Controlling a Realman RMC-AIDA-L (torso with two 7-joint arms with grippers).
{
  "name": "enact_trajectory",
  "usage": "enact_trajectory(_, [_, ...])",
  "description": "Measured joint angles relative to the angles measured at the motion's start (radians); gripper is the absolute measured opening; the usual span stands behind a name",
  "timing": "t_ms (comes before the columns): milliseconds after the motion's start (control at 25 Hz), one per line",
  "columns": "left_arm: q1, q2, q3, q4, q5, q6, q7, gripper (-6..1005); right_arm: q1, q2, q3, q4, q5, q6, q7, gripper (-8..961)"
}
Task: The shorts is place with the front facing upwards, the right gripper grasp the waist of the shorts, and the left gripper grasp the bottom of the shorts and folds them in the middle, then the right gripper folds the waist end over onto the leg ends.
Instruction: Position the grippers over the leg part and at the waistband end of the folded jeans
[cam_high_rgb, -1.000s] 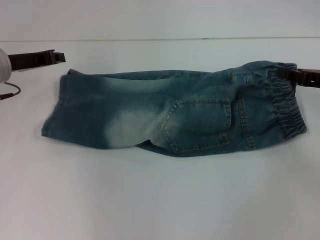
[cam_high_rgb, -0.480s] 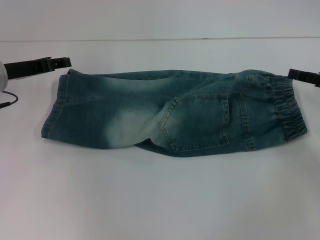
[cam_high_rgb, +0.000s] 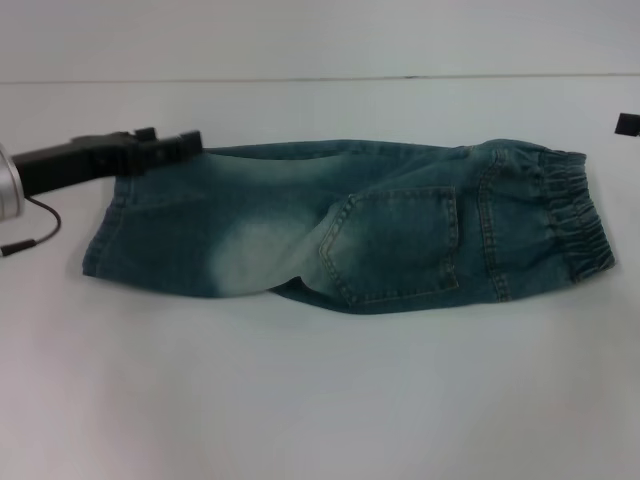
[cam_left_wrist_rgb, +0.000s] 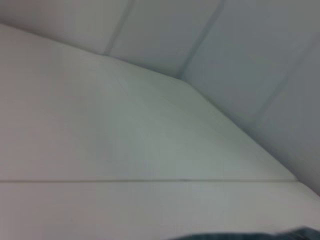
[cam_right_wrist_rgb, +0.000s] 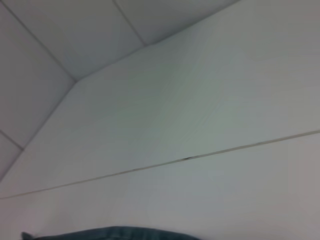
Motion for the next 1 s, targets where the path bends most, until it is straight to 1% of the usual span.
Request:
enact_trajectory(40, [0.004, -0.003, 0.001, -0.001, -0.002, 0.030, 0.024, 892, 0.000, -0.008, 0.000, -0.028, -0.016, -0.036, 0.030, 923])
enact_trajectory(80, [0.009, -0.006, 0.002, -0.003, -0.004, 0.060, 0.046, 892, 0.001, -0.013, 0.000, -0.059, -0.032, -0.072, 0.063, 922])
enact_trajectory(200, [0.020, -0.017, 0.009, -0.011, -0.005, 0.116, 0.094, 892, 0.016, -0.021, 0.000, -0.158, -0.097, -0.175, 0.151, 921])
enact_trajectory(320, [0.031, -0.030, 0.027, -0.013, -0.005, 0.179, 0.147, 892, 0.053, -0.022, 0.000, -0.226, -0.206, -0.262, 0.208, 920])
enact_trajectory(440, [0.033, -0.037, 0.062, -0.013, -0.004, 0.242, 0.189, 893, 0.107, -0.015, 0.000, -0.247, -0.333, -0.316, 0.245, 919])
enact_trajectory(560, [0.033, -0.043, 0.099, -0.013, -0.004, 0.254, 0.207, 893, 0.150, -0.003, -0.011, -0.249, -0.428, -0.327, 0.258, 919])
enact_trajectory(640, [0.030, -0.047, 0.127, -0.013, -0.001, 0.252, 0.211, 893, 0.166, 0.006, -0.039, -0.244, -0.466, -0.320, 0.264, 920])
enact_trajectory(800, [0.022, -0.051, 0.153, -0.013, 0.002, 0.247, 0.213, 892, 0.178, 0.016, -0.113, -0.242, -0.497, -0.283, 0.269, 920])
enact_trajectory(1000, [0.019, -0.053, 0.154, -0.013, 0.002, 0.228, 0.214, 892, 0.179, 0.020, -0.174, -0.239, -0.502, -0.240, 0.275, 918])
